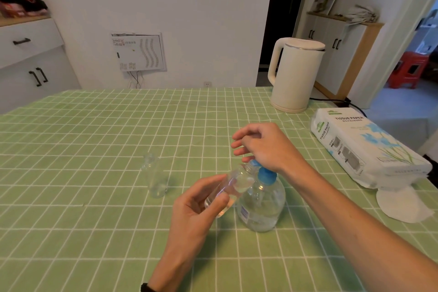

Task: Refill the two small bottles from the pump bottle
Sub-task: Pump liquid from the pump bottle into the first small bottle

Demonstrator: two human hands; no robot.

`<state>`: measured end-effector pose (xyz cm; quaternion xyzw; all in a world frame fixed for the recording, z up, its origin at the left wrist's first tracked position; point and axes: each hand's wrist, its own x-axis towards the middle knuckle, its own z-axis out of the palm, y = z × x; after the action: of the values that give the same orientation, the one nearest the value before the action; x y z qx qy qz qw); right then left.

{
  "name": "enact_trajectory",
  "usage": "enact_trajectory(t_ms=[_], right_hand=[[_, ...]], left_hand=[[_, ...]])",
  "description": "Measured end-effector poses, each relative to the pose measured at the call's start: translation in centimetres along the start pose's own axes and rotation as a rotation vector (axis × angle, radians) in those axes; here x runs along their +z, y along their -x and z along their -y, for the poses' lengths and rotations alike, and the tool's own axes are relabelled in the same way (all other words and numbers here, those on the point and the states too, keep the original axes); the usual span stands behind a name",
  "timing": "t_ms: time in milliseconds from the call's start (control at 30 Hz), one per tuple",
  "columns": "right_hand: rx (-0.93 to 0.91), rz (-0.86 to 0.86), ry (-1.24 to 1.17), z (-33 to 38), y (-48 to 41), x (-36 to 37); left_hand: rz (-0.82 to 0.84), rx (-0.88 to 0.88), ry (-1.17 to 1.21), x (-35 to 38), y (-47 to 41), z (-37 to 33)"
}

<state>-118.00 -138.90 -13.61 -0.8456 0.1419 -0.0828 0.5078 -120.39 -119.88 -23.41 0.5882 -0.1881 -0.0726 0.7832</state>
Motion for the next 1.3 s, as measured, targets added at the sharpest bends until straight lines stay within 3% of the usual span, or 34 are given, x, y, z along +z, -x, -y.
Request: enact_trajectory(t_ms=[900, 1300], right_hand=[[0.01, 0.029, 0.065, -0.19, 0.22, 0.12], [-0.052, 0.01, 0.073, 0.28, -0.05, -0.07]], left_hand=[[-0.064, 0.101, -0.126, -0.28, -0.04, 0.36], [-0.041, 0.083, -0.077, 0.09, -0.09, 0.04]])
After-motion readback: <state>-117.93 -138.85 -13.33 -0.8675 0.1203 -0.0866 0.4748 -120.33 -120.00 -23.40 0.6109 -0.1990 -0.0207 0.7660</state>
